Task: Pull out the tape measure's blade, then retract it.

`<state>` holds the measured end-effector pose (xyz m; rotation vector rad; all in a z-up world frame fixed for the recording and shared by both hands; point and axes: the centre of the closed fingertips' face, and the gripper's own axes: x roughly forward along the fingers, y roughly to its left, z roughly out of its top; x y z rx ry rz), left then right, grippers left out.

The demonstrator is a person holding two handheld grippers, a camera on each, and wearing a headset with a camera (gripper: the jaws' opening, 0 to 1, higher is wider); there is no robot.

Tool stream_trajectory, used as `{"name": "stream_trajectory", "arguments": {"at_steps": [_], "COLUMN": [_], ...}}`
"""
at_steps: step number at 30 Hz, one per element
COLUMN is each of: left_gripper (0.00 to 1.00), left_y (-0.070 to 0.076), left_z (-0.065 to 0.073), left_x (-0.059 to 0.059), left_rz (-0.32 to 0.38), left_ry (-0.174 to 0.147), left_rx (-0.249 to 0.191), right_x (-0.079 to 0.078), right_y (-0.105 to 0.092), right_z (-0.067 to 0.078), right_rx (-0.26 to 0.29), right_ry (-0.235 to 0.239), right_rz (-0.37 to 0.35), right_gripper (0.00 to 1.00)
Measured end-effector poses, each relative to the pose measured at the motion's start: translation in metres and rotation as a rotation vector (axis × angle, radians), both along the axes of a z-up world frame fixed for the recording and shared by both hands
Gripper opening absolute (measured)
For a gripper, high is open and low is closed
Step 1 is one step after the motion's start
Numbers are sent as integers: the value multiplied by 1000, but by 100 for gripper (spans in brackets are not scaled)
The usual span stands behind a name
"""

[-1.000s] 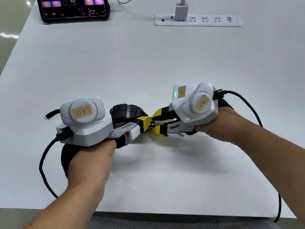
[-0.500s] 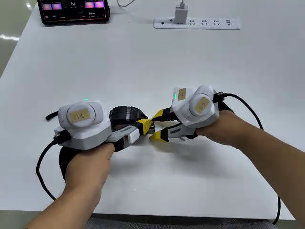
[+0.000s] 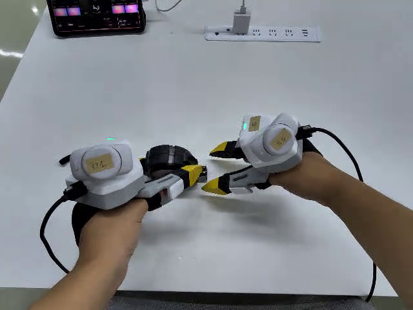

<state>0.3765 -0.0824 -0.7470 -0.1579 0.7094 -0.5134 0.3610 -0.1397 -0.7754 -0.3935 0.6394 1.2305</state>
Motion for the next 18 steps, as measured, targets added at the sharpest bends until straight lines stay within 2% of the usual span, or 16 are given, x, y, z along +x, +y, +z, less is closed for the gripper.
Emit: {"name": "stream_trajectory", "arguments": {"at_steps": [2,9,18], "left_gripper": [66,72,73], "left_y": [0,-1,5], "left_z": [1,9,10], "left_x": [-1,-5,-11], "left_rz": [-14,-73,-111], "left_ry": [-6,-36,-50], "left_rx": [6,14,26], "right_x": [2,-3,-7], "right_y": [-4,-14,-18], "right_z": [2,12,16], "right_rx": [4,10,17], "right_ry": [0,-14,-13], "right_rz": [-31,-72,-97], "right_gripper": [47,53,54]}}
